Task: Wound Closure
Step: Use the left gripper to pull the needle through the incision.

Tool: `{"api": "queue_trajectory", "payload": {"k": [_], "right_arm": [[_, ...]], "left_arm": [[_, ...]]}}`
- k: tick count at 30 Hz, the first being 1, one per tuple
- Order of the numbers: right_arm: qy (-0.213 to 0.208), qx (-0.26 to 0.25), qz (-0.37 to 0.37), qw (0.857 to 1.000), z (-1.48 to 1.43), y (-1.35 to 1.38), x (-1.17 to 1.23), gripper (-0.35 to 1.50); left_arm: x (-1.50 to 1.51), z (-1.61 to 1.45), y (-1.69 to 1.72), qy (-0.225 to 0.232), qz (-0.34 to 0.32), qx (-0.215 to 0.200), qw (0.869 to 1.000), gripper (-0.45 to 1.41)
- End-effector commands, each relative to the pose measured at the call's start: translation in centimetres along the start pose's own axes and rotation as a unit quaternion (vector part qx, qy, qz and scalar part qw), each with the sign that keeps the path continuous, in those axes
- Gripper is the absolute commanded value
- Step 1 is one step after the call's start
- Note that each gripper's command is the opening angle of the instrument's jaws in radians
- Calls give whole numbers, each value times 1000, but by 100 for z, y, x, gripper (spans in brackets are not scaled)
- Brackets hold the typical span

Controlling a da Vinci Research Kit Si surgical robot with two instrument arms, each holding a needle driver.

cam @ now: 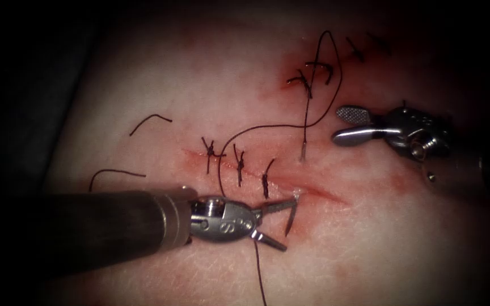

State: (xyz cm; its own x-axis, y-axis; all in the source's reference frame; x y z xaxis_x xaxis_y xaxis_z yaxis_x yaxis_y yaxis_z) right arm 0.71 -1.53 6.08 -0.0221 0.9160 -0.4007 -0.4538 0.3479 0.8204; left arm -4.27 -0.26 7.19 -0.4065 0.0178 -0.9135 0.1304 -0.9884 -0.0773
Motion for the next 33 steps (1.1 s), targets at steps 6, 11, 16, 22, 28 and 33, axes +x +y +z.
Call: {"api": "queue_trajectory", "payload": {"k": [6,11,16,22,28,33], "right_arm": [[4,-5,-6,1000,11,9,-23,98],[4,-12,-7,1000,12,11,-24,81],[8,-11,-7,1000,11,9,-26,72],[9,-10,-6,1000,10,5,-31,61],[13,-7,6,1000,12,4,-43,57],[4,-8,12,1000,15,3,-48,54]], "left_arm": [[-5,16,-15,12,1,-1,1000,17],[-11,22,-24,27,5,-8,1000,-45],[-16,13,-33,54,-18,-27,998,-45],[-8,0,-33,115,-140,-85,980,-45],[21,-13,-34,166,-346,-141,913,-45],[37,-20,-28,160,-435,-155,872,-45]]}}
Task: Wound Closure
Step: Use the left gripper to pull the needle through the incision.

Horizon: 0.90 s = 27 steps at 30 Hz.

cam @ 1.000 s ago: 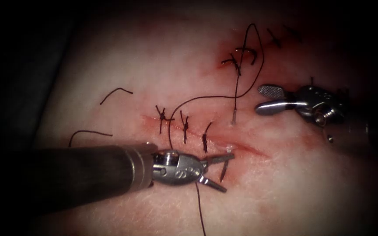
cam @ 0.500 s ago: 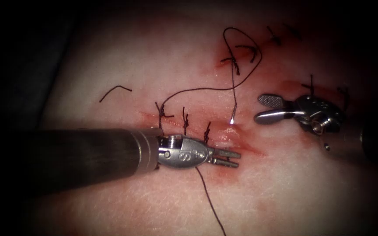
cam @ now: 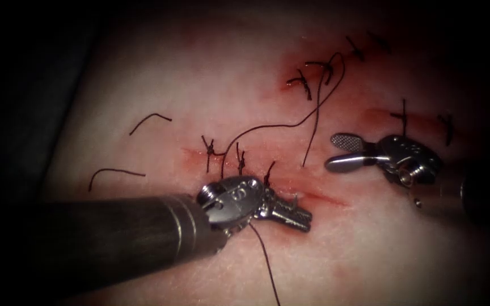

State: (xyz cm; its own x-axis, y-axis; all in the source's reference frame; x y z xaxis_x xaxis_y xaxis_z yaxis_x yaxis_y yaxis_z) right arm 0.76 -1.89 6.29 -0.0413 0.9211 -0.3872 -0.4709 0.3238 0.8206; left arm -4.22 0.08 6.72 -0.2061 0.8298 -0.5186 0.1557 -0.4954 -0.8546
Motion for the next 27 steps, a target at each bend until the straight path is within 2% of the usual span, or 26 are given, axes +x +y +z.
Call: {"api": "queue_trajectory", "payload": {"k": [1,8,10,11,12,15,16,17,19,22,27], "right_arm": [[-3,1,0,1000,10,0,-8,54],[-15,1,2,1000,11,-5,-16,54],[-15,1,2,1000,11,-4,-17,54],[-15,2,4,1000,11,-4,-19,54],[-16,2,4,1000,10,-4,-20,56],[-17,4,5,1000,8,-6,-22,56],[-18,8,4,1000,5,-10,-25,56],[-19,11,6,1000,1,-14,-29,56],[-19,13,5,1000,-3,-23,-33,56],[-23,16,7,1000,-8,-32,-38,56],[-23,12,9,1000,-12,-31,-40,57]], "left_arm": [[-4,5,-2,-1,-17,-2,1000,-45],[-4,-3,28,-27,-43,-5,999,-45],[-2,-7,41,-37,14,-12,999,-45],[3,-10,52,-42,80,-18,996,-45],[8,-12,58,-45,129,-16,991,-45],[21,-15,72,-54,220,-8,974,-45],[30,-17,77,-59,268,7,962,-45],[43,-20,81,-46,323,24,945,-45],[65,-25,84,-17,374,40,926,-45],[95,-33,87,9,421,62,905,-45],[131,-48,84,19,452,101,886,-45]]}}
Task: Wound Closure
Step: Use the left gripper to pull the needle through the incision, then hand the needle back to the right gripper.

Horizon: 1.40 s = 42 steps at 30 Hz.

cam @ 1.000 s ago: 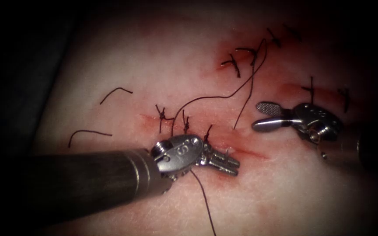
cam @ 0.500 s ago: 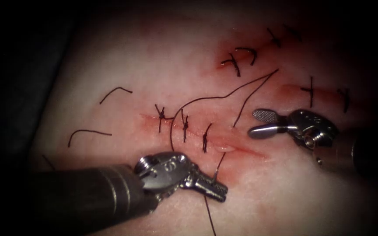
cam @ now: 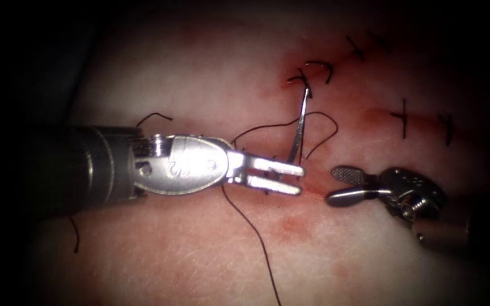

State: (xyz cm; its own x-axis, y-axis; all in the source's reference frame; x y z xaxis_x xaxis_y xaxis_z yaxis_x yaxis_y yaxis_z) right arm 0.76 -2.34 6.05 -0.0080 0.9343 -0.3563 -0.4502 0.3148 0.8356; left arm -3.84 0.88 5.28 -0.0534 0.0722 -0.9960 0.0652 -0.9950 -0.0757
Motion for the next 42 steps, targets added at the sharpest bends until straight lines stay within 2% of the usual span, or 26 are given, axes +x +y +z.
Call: {"api": "queue_trajectory", "payload": {"k": [1,6,10,15,18,23,26,29,30,42], "right_arm": [[0,0,4,1000,8,3,-8,57],[-1,-3,7,1000,10,7,-13,57],[-4,-1,11,1000,5,5,-10,61],[12,13,64,998,-9,-28,13,119],[32,26,112,993,-13,-42,26,135],[43,33,163,985,-10,-47,32,138],[41,37,195,979,-8,-47,33,138],[43,38,220,974,-3,-50,35,138],[43,38,235,970,1,-53,36,143],[45,42,250,966,22,-75,49,146]], "left_arm": [[-3,5,-6,-1,4,6,1000,-45],[8,1,-22,17,15,24,999,-45],[-1,5,-17,18,20,25,999,-45],[-51,18,18,26,48,20,998,-45],[-72,28,37,30,63,19,997,-45],[-90,39,59,36,103,44,993,-45],[-99,43,65,1,135,63,989,-45],[-104,44,69,-10,148,67,987,-45],[-106,44,71,-13,155,67,986,-45],[-114,51,74,-27,171,73,982,-45]]}}
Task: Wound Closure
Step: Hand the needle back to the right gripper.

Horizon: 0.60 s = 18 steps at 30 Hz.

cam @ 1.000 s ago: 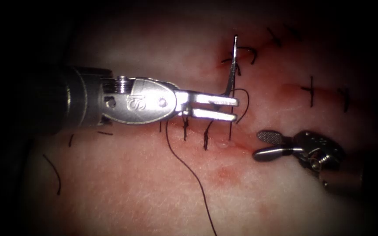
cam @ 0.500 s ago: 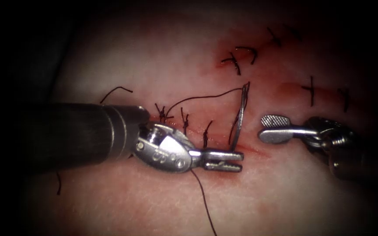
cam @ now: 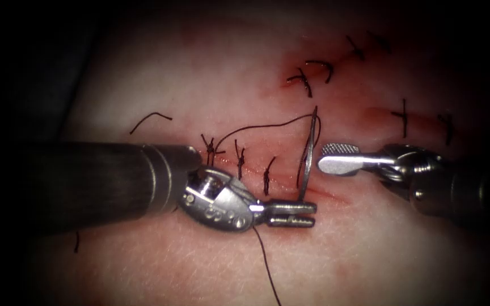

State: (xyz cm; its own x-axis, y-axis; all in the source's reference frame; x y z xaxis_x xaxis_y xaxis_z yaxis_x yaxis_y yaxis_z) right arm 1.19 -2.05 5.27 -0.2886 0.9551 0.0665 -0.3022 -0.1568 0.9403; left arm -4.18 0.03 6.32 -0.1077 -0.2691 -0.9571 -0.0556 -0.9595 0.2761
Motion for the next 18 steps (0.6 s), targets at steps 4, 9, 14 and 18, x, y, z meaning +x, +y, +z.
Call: {"api": "queue_trajectory", "payload": {"k": [4,9,14,18], "right_arm": [[-4,1,1,1000,22,0,-9,146],[-5,-4,1,1000,29,-1,-9,146],[-6,-6,2,1000,34,-2,-10,140],[-5,-6,1,1000,35,-1,-10,126]], "left_arm": [[-5,7,4,-1,0,2,1000,-45],[-5,8,4,-4,0,1,1000,-45],[-6,12,5,-7,1,-1,1000,-45],[-6,14,5,-8,1,-2,1000,-45]]}}
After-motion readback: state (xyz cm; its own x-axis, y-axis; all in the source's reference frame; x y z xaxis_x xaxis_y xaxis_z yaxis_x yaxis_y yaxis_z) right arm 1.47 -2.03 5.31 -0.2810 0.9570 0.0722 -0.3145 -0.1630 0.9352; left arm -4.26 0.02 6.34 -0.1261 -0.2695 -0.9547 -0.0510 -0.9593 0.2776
